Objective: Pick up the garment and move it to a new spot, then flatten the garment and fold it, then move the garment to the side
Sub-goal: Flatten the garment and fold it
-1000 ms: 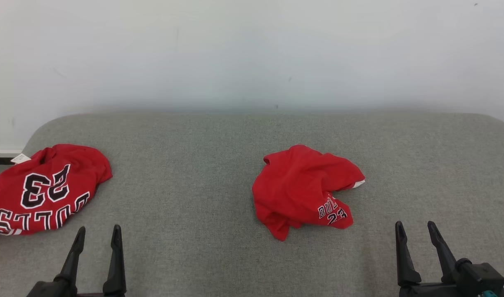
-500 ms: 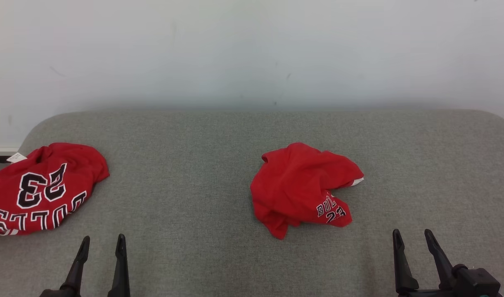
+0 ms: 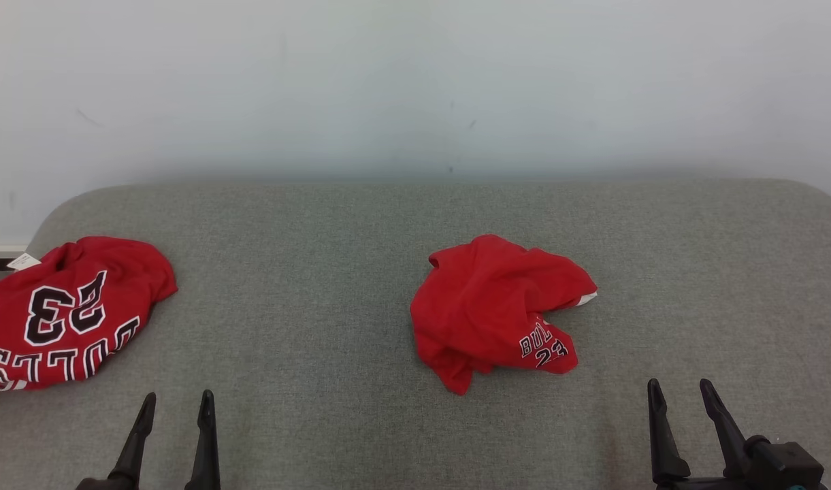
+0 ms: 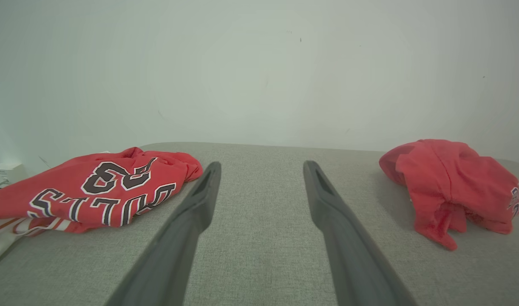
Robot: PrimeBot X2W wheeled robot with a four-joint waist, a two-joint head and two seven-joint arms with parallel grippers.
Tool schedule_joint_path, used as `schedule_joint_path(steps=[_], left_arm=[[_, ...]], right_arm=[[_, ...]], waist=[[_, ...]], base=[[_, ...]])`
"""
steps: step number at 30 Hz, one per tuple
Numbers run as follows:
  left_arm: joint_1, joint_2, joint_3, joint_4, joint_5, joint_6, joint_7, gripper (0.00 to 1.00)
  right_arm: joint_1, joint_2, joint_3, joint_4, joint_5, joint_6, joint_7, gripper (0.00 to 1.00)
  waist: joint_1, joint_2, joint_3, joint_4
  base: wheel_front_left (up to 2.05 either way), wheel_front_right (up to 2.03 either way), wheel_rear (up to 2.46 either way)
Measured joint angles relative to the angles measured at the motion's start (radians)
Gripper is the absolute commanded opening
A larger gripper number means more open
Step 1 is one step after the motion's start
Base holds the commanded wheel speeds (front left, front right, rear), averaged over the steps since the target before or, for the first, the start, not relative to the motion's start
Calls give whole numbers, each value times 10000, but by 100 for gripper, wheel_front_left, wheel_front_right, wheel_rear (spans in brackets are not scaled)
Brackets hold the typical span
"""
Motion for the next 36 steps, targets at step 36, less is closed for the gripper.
schedule_joint_path(steps=[36], left_arm=[[-572,-525,-121,408,244,-345,0,100]], right_arm=[[-4613,-1172,178,2759,-441,0,464,100]], waist=[[1,0,604,671]], base=[[0,0,0]])
